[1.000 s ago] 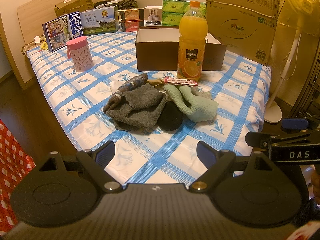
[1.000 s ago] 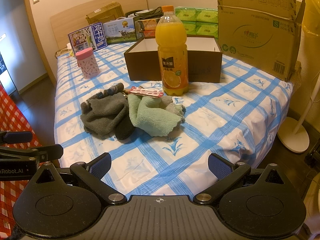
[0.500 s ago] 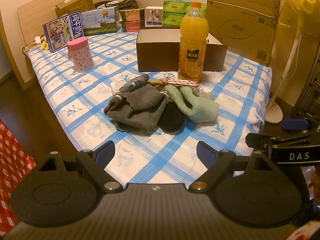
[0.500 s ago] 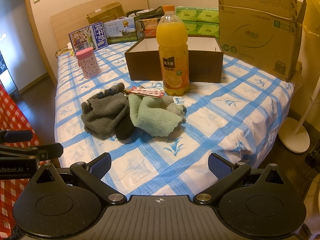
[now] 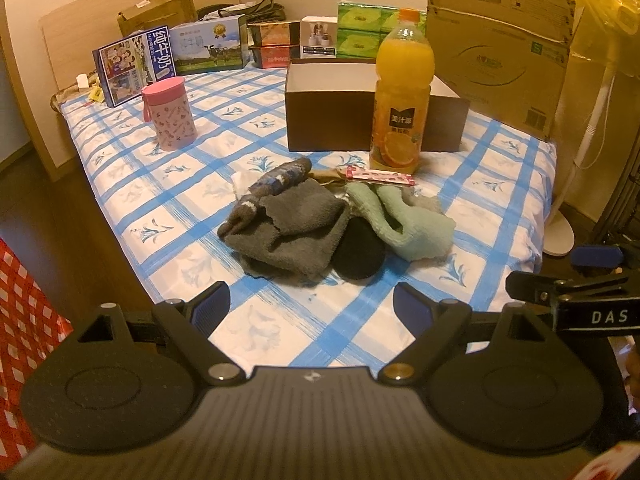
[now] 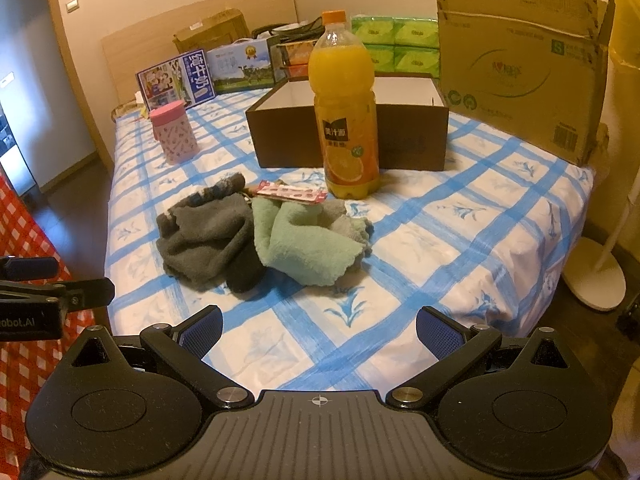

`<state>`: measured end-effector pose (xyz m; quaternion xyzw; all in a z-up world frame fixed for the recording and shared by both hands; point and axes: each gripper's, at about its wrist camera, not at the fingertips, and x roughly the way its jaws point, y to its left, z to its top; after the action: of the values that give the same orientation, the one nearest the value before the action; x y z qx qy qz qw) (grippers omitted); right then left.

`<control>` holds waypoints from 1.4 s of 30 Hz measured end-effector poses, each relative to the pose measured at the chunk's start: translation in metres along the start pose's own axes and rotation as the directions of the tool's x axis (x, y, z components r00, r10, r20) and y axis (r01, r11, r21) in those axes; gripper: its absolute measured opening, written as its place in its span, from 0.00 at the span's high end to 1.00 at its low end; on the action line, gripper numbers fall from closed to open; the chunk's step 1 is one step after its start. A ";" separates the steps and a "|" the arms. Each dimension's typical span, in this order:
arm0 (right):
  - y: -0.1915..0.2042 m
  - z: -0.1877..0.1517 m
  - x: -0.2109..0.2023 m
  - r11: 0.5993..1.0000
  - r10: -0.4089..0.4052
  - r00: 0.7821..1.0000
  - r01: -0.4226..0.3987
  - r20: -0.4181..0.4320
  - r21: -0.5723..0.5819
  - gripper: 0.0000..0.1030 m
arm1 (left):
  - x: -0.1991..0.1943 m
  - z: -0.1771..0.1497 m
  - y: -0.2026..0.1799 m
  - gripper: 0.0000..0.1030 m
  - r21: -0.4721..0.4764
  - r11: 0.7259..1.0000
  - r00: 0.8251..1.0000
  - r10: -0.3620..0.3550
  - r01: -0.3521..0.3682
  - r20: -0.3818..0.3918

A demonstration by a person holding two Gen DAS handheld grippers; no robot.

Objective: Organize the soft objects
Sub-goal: 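Grasp the striped knit sock with the left gripper while the right gripper grasps the pink wrapper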

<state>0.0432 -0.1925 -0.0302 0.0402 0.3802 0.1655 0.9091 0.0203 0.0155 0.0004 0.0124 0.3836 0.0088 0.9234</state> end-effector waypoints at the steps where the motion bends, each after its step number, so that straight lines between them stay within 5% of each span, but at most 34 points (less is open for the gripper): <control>1: -0.001 0.001 0.001 1.000 0.002 1.000 -0.002 0.001 0.001 0.00 | 0.002 0.001 0.001 0.15 -0.001 1.000 1.000 0.001 -0.001 0.001; 11: -0.011 0.012 0.025 0.999 0.032 0.998 -0.031 0.045 -0.038 0.02 | 0.029 0.010 0.011 0.18 0.007 1.000 1.000 0.018 -0.018 0.017; 21: -0.019 0.039 0.065 0.994 0.098 0.993 -0.094 0.065 -0.061 0.16 | 0.064 0.028 0.028 0.25 -0.007 0.999 0.999 0.040 -0.040 0.029; 34: -0.002 0.069 0.136 0.953 0.143 0.985 -0.111 0.096 -0.281 0.36 | 0.125 0.052 0.046 0.32 0.012 0.999 0.999 0.042 -0.042 0.008; 42: 0.015 0.074 0.182 0.889 0.130 0.988 -0.076 0.088 -0.452 0.46 | 0.153 0.065 0.058 0.37 0.006 0.999 0.999 0.048 -0.048 0.006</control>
<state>0.2112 -0.1137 -0.0983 -0.1398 0.2759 0.2938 0.9045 0.1740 0.0764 -0.0602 0.0247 0.3807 0.0299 0.9239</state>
